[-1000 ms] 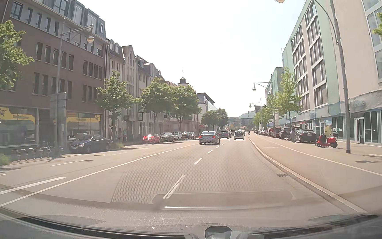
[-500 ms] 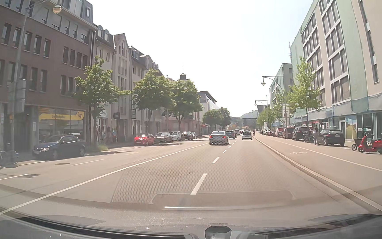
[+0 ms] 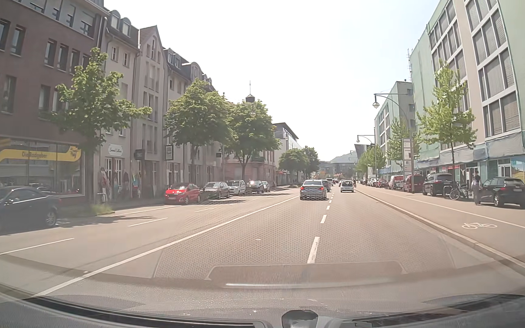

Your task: Follow the waypoints while adhering to traffic rules and regulations

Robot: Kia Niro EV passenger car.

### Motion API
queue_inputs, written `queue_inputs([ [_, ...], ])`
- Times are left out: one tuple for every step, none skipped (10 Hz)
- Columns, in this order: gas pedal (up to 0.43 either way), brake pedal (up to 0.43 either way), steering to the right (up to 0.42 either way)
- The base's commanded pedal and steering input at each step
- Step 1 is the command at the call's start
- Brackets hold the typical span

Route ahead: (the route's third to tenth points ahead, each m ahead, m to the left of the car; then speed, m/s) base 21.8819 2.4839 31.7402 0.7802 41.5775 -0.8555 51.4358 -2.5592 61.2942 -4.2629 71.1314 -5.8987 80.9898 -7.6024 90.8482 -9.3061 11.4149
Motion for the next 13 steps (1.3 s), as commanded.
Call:
queue_inputs([
  [0.087, 0.000, 0.013],
  [0.087, 0.000, 0.018],
  [0.087, 0.000, 0.023],
  [0.087, 0.000, 0.031],
  [0.087, 0.000, 0.037],
  [0.087, 0.000, 0.040],
  [0.087, 0.000, 0.040],
  [0.087, 0.000, 0.040],
  [0.087, 0.000, 0.040],
  [0.087, 0.000, 0.041],
  [0.079, 0.000, 0.040],
  [0.079, 0.000, 0.039],
  [0.079, 0.000, 0.036],
])
